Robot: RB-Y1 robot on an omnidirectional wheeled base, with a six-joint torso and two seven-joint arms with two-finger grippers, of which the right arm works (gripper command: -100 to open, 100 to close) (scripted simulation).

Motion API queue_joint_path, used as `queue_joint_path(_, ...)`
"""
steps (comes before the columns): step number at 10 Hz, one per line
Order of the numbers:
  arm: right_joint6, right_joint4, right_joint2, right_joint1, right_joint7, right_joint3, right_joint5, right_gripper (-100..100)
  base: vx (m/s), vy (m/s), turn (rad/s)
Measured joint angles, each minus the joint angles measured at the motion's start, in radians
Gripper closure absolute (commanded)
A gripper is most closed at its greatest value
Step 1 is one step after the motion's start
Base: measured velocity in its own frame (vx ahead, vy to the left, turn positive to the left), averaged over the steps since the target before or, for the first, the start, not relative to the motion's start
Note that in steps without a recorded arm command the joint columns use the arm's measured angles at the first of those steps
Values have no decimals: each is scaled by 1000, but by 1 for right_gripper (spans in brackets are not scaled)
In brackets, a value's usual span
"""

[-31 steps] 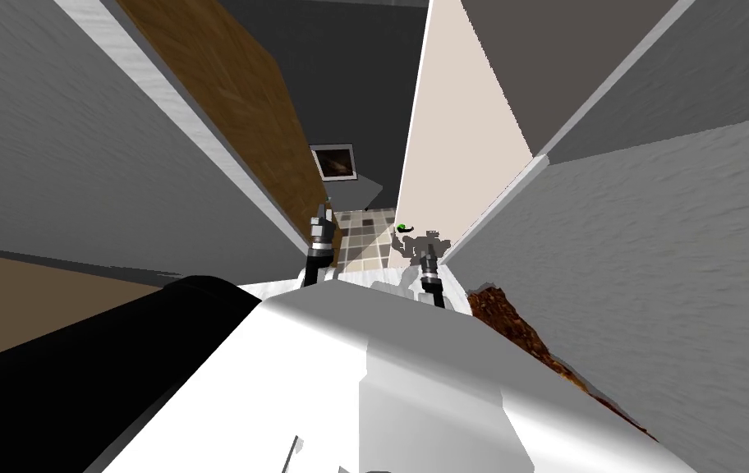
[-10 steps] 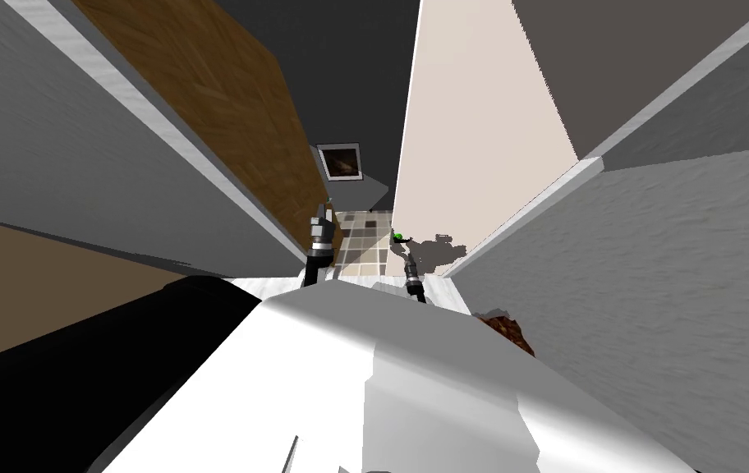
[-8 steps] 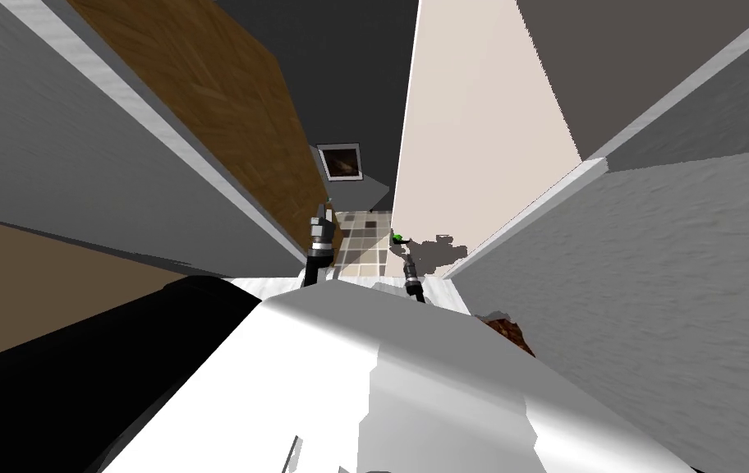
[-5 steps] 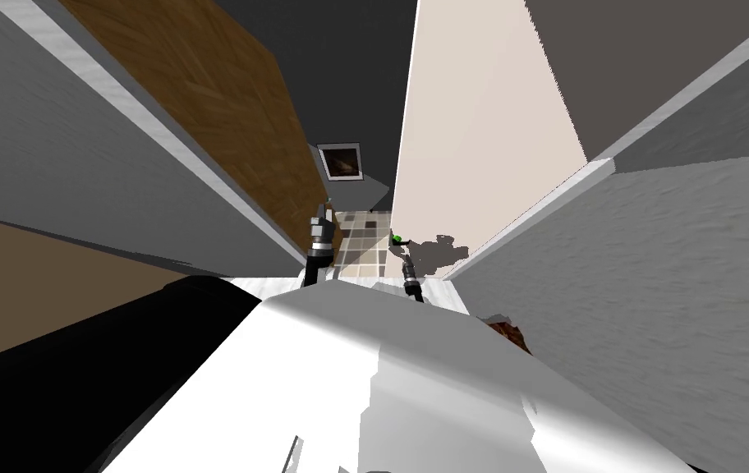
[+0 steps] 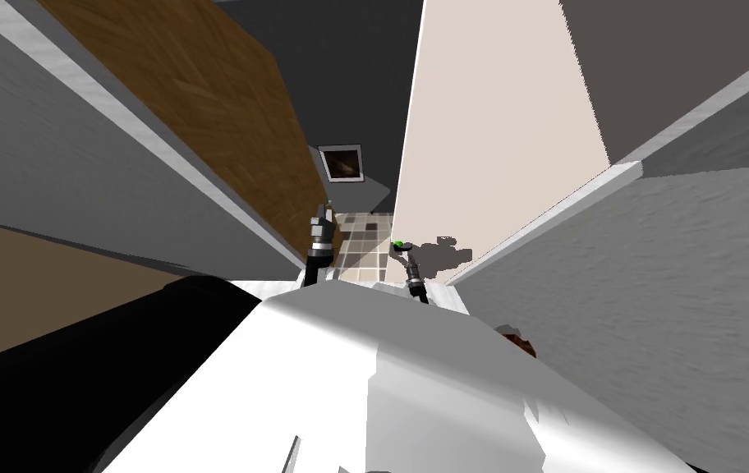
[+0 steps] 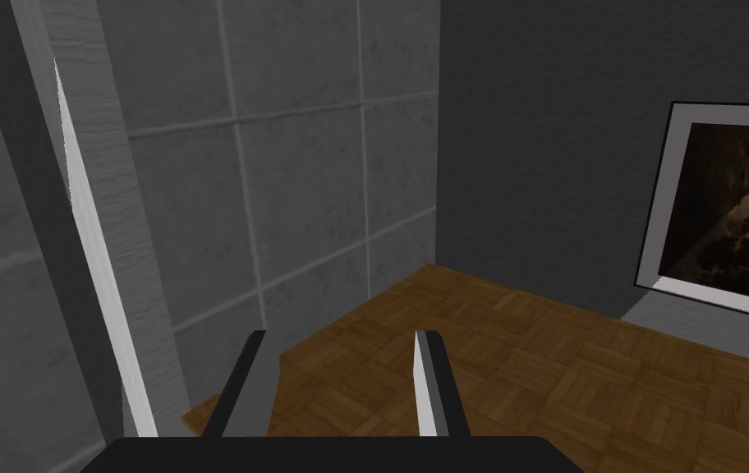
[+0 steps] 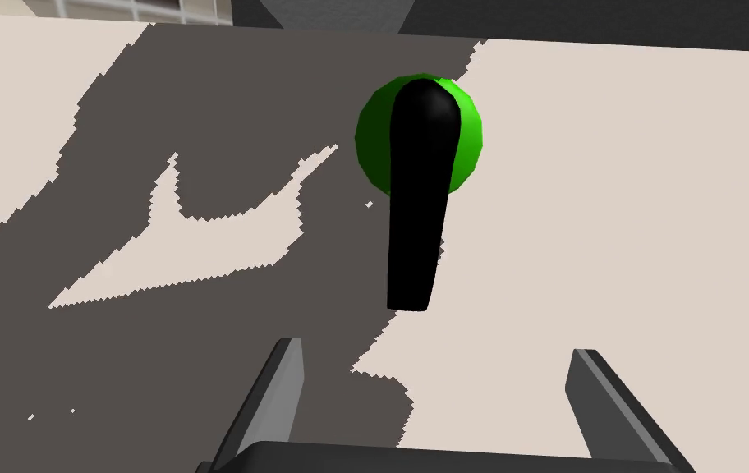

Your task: Push the door open

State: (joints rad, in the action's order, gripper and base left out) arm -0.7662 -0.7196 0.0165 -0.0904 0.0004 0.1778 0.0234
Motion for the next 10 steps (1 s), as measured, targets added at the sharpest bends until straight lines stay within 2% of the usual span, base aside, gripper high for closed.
queue_joint_path(1, 1, 2, 5, -2, -1, -2, -1, -100, 180, 35, 11)
queue_joint_path(3, -1, 8, 1, -6, -1, -6, -3, -100, 176, 28, 22)
queue_joint_path(4, -1, 10, -7, -8, 0, -8, -4, -100, 174, 43, 19)
queue_joint_path(5, 0, 10, -23, -8, 2, -10, -4, -100, 80, 17, 4)
queue_joint_path(6, 0, 9, -26, -8, 3, -10, -4, 100, -12, -2, -4)
queue_joint_path(10, 1, 7, -24, -13, 2, -11, -5, 100, -10, -3, 5)
